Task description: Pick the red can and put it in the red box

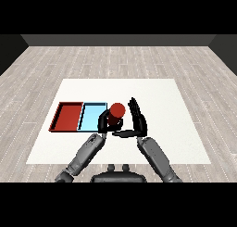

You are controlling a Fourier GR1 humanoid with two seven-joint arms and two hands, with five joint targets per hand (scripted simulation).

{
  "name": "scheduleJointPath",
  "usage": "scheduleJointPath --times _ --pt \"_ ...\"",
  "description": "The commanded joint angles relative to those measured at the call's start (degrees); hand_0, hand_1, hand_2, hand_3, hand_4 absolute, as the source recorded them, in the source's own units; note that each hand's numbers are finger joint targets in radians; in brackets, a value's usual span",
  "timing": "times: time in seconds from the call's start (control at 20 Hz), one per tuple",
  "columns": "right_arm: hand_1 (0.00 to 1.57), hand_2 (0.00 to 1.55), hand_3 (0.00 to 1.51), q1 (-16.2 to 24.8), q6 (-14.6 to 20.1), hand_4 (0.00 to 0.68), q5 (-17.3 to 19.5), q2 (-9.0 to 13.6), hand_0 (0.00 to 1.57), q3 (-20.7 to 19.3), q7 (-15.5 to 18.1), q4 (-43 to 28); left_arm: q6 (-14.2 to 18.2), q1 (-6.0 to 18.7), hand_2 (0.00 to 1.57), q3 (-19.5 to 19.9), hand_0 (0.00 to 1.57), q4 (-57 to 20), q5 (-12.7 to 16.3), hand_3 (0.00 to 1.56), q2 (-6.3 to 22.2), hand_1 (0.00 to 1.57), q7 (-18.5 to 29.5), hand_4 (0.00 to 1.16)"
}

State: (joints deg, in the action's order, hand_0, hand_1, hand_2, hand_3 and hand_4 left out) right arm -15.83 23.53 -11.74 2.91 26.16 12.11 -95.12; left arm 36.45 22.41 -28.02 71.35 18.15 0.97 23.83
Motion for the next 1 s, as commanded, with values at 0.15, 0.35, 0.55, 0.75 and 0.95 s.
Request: scheduleJointPath --times 0.15,0.35,0.55,0.75,0.95 --pt "0.0 0.0 0.0 6.4 -4.6 0.0 -3.9 3.0 0.0 -5.3 -1.0 -9.4 -4.4 -2.5 1.57 5.8 1.57 6.0 -0.4 1.47 6.1 1.57 -2.5 1.13" --pt "0.0 0.0 0.0 12.7 -6.8 0.0 -4.9 7.6 0.0 -9.3 0.1 -13.8 -6.7 -1.8 1.57 11.4 1.57 3.4 0.5 1.48 8.1 1.57 -0.4 1.13" --pt "0.0 0.0 0.0 18.7 -11.1 0.0 -7.9 10.3 0.0 -12.0 2.1 -15.6 -4.4 0.5 1.57 14.3 1.57 6.4 -1.4 1.48 14.6 1.57 -9.4 1.14" --pt "0.0 0.0 0.0 22.5 -11.0 0.0 -8.2 11.1 0.0 -15.2 3.2 -14.7 -3.6 -3.2 1.57 15.6 1.57 7.6 -4.4 1.49 20.0 1.57 -10.7 1.11" --pt "0.0 0.0 0.0 20.4 -11.7 0.0 -10.4 11.0 0.0 -16.9 0.4 -13.2 -5.7 -0.4 1.54 18.0 1.57 0.4 -7.4 1.47 27.2 1.57 -14.1 1.13"
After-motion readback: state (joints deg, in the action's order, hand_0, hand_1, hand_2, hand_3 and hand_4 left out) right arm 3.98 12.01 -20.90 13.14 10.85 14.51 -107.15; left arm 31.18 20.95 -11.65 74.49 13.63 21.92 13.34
